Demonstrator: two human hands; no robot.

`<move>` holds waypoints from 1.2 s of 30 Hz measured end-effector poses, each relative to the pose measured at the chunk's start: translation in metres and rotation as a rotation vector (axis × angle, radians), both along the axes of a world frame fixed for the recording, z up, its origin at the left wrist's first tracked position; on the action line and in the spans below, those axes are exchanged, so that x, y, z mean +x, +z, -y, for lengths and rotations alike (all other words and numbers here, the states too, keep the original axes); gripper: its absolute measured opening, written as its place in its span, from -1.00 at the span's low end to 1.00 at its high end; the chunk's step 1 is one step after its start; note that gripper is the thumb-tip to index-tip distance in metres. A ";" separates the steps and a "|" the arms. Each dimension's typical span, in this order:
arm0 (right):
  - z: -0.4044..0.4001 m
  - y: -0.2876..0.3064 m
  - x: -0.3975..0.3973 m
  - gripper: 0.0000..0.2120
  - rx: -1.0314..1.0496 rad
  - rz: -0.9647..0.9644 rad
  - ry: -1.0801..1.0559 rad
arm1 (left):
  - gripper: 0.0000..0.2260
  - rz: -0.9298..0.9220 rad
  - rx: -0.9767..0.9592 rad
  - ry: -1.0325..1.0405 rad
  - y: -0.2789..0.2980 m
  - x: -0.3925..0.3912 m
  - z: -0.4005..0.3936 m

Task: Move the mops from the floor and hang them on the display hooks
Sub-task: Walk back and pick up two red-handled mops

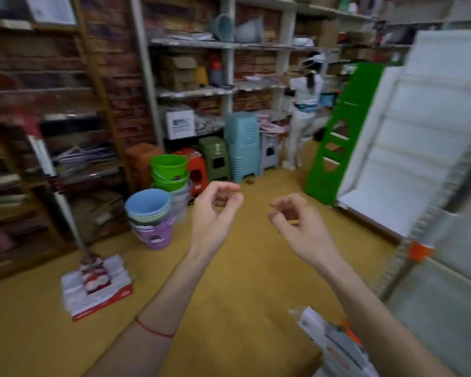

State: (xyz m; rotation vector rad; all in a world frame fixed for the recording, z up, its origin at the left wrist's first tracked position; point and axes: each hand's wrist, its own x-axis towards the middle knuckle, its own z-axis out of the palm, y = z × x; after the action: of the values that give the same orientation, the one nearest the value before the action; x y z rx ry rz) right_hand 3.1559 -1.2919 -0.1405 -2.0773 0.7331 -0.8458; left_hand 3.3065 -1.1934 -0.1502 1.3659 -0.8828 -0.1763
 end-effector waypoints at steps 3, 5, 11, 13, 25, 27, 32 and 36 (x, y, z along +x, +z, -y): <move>-0.013 -0.004 0.069 -0.89 0.023 0.018 0.122 | -0.95 -0.015 0.017 0.132 -0.005 0.058 -0.034; -0.023 -0.007 0.113 -0.88 0.047 0.026 0.206 | -0.91 -0.025 0.023 0.217 -0.009 0.091 -0.057; -0.046 -0.029 0.219 -0.88 0.113 -0.018 0.449 | -0.94 -0.064 0.083 0.451 -0.026 0.161 -0.109; -0.048 -0.037 0.251 -0.87 0.130 -0.032 0.520 | -0.94 -0.075 0.105 0.508 -0.030 0.180 -0.117; -0.008 -0.041 0.430 -0.91 0.130 -0.059 0.735 | -0.92 -0.074 0.159 0.763 -0.037 0.316 -0.104; -0.002 -0.045 0.458 -0.95 0.127 -0.082 0.771 | -0.91 -0.062 0.171 0.798 -0.042 0.336 -0.103; 0.000 -0.058 0.526 -0.92 0.123 -0.140 0.847 | -0.92 -0.082 0.190 0.855 -0.053 0.389 -0.105; -0.006 -0.065 0.591 -0.92 0.140 -0.156 0.884 | -0.88 -0.099 0.177 0.887 -0.060 0.448 -0.112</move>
State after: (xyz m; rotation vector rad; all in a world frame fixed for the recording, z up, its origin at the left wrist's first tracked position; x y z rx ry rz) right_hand 3.7470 -1.2856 -0.2059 -2.0479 -0.0919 -0.1297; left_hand 3.7542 -1.0814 -0.2104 1.7762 -0.1228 0.3680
